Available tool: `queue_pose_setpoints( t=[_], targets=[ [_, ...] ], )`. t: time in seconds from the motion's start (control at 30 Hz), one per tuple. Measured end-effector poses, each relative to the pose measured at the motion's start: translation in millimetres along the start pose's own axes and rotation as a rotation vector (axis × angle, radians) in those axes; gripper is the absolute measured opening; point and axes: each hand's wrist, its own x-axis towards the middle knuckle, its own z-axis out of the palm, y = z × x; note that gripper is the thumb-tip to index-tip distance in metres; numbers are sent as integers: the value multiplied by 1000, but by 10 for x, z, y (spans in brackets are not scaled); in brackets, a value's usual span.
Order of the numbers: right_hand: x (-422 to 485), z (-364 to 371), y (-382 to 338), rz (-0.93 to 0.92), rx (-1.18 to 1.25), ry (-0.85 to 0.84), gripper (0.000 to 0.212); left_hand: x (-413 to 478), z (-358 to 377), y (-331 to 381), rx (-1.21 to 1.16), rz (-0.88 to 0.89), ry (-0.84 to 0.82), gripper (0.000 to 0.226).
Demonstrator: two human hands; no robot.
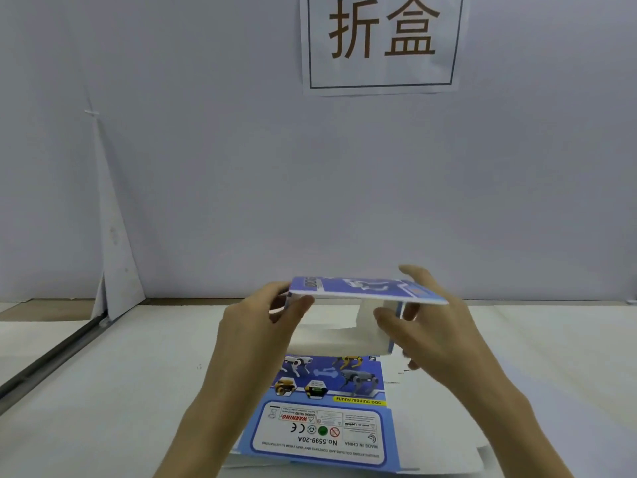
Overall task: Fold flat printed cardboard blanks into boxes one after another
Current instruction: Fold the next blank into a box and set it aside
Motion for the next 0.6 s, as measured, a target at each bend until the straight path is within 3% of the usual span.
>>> queue_pose_setpoints(
  t=[0.03, 0.1, 0.23, 0.33, 0.4, 0.5, 0.6],
  targets=[
    [10, -22, 27, -59, 26, 41, 22, -6, -4, 22, -110, -13, -15, 27],
    [26, -57, 14, -119, 31, 129, 8, -15, -13, 72, -326, -35, -35, 48],
    [34, -40, 7, -14, 116, 291, 39, -43, -20, 87, -543, -57, -78, 96],
    [-7, -40, -65, 31, 321, 307, 46, -76, 6, 113, -356, 105, -120, 129],
    [-44, -38, -118, 29, 383, 183, 46, -81, 66, 125, -119, 190, -75, 139],
    [-74, -71, -179, 1, 313, -11, 49, -40, 80, 70, 48, 231, 34, 135],
    [-39, -162, -118, -145, 308, 206, 45, 3, -10, -57, 85, 309, 0, 135]
  ],
)
